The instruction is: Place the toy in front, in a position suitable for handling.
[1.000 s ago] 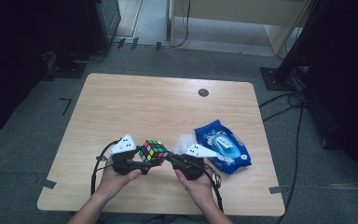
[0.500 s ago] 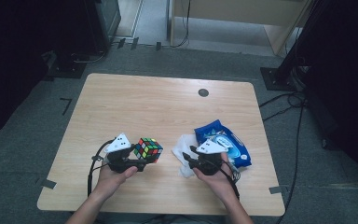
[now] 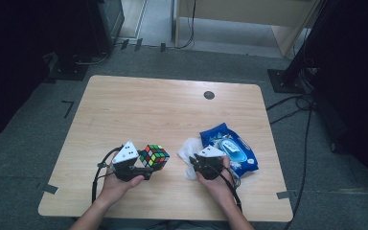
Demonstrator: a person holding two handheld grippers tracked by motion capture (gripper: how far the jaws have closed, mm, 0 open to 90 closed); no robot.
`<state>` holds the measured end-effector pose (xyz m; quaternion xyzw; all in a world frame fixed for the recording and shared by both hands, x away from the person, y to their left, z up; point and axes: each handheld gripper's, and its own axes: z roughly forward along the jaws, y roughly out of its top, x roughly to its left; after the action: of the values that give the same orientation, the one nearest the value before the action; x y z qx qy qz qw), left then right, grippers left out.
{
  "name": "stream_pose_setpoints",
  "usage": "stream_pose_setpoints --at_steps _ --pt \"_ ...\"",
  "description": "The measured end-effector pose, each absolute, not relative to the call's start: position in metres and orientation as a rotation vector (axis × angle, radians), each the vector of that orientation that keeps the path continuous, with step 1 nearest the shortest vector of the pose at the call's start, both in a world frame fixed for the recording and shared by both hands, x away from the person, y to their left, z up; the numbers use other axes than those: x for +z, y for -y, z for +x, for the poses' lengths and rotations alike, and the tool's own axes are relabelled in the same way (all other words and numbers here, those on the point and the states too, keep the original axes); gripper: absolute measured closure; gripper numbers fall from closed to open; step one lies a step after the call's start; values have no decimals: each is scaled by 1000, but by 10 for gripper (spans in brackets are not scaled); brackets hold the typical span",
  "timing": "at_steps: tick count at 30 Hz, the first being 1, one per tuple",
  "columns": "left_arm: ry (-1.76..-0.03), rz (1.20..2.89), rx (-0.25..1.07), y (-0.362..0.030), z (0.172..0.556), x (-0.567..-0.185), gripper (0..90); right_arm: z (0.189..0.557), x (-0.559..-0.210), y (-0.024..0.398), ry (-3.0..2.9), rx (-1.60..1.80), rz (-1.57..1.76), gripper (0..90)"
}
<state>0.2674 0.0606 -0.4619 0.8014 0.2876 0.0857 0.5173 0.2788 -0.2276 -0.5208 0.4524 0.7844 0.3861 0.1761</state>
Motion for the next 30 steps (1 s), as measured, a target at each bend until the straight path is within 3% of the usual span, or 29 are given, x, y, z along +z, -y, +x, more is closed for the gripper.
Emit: stream_pose_setpoints --at_steps 2,6,17,30 --pt "-690 1926 204 -59 267 -463 341 280 -520 226 -2228 1100 1288 874" --pt "-680 1946 236 -55 265 -465 341 276 -513 220 -2209 1128 1279 893" --pt "-631 2014 292 -42 258 -471 341 236 -430 204 -2086 1646 1056 892" --pt "-587 2033 302 -24 248 -469 342 235 -437 185 -2131 1713 1061 892"
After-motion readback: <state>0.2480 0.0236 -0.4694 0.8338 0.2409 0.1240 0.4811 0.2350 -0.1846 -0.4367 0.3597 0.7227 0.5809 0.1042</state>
